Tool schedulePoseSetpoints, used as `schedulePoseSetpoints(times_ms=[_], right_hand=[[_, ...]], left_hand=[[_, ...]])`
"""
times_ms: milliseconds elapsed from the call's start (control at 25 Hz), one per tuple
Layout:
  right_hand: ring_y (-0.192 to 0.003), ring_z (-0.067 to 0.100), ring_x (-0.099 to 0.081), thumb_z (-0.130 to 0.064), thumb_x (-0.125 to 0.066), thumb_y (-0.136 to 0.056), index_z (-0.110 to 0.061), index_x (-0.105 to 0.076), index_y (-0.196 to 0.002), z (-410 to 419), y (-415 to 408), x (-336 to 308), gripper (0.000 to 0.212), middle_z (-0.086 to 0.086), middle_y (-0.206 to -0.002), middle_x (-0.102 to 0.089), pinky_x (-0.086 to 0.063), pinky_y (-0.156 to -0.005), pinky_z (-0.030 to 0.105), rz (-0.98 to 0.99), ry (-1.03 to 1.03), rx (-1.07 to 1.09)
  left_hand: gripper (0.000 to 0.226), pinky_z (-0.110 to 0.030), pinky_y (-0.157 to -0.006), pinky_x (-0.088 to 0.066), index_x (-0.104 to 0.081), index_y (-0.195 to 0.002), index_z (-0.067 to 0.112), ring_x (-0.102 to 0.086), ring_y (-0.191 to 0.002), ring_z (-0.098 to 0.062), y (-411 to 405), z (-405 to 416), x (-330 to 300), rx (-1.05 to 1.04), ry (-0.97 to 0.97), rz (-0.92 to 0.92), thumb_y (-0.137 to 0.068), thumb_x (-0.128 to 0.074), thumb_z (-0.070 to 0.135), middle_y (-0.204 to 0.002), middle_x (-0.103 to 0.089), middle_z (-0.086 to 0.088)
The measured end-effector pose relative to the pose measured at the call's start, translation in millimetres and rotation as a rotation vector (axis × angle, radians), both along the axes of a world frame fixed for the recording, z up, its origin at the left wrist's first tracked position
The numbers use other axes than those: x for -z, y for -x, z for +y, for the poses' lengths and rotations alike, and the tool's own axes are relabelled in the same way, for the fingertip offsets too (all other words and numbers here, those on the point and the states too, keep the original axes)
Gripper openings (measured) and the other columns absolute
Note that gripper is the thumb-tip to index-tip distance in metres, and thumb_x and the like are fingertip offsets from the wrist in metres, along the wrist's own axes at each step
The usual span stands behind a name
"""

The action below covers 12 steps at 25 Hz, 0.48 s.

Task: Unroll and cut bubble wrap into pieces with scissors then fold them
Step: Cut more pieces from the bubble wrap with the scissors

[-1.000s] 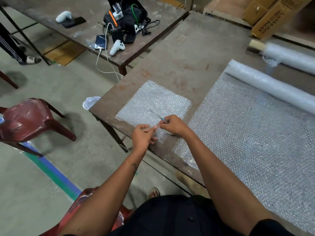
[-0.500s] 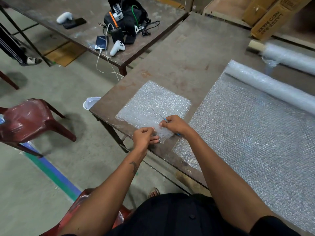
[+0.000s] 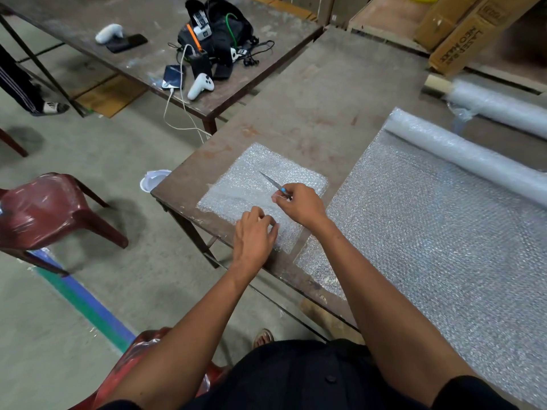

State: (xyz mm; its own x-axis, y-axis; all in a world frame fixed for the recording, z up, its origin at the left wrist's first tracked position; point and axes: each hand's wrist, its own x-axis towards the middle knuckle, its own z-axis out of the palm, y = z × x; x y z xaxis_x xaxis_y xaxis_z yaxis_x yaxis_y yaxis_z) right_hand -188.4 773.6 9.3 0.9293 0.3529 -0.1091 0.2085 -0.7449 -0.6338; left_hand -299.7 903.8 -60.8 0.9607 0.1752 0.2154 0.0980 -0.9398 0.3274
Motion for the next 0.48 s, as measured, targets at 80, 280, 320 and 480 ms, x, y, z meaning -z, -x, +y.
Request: schedulePoseSetpoints(times_ms=[80, 280, 320, 480], right_hand=[[-0.083, 0.019, -0.068, -0.045, -0.069, -0.098, -0.023, -0.078, -0.098, -2, -4, -6, 0.024, -0.004, -0.088, -0.075, -0.047, -0.065, 0.031, -0.043, -0.023, 0.033], [-0.071, 0.016, -0.062, -0.05, -0.069, -0.097, -0.018, -0.072, -0.091, -13, -27, -38, 0.032, -0.008, -0.073, -0.066, -0.047, -0.067, 0.036, -0.047, -0.183, 0.216], [-0.074, 0.019, -0.065, -0.049, -0.07, -0.097, -0.017, -0.074, -0.094, -17, -33, -48, 0.031, -0.006, -0.075, -0.068, -0.051, -0.07, 0.039, -0.066, -0.216, 0.254], [-0.074, 0.018, -0.062, -0.047, -0.066, -0.098, -0.021, -0.07, -0.094, -38, -34, -93, 0.027, -0.01, -0.074, -0.063, -0.05, -0.067, 0.039, -0.321, -0.231, 0.309]], left_hand=[[0.034, -0.043, -0.107, -0.042, -0.068, -0.126, 0.024, -0.048, -0.135, -0.025, -6, 3, 6, 0.105, 0.046, 0.128, -0.099, -0.069, 0.044, -0.149, -0.049, -0.002], [0.062, -0.052, -0.123, -0.026, -0.038, -0.159, 0.03, -0.028, -0.156, -0.024, -4, 10, 14, 0.145, 0.046, 0.225, -0.105, -0.051, 0.057, -0.169, -0.03, -0.006], [0.062, -0.052, -0.123, -0.025, -0.038, -0.16, 0.03, -0.028, -0.156, -0.024, -4, 11, 14, 0.155, 0.025, 0.233, -0.106, -0.048, 0.058, -0.169, -0.03, -0.007], [0.06, -0.051, -0.123, -0.023, -0.047, -0.154, 0.028, -0.032, -0.154, -0.024, -10, 8, 6, 0.118, 0.073, 0.243, -0.107, -0.039, 0.063, -0.165, -0.037, -0.007]])
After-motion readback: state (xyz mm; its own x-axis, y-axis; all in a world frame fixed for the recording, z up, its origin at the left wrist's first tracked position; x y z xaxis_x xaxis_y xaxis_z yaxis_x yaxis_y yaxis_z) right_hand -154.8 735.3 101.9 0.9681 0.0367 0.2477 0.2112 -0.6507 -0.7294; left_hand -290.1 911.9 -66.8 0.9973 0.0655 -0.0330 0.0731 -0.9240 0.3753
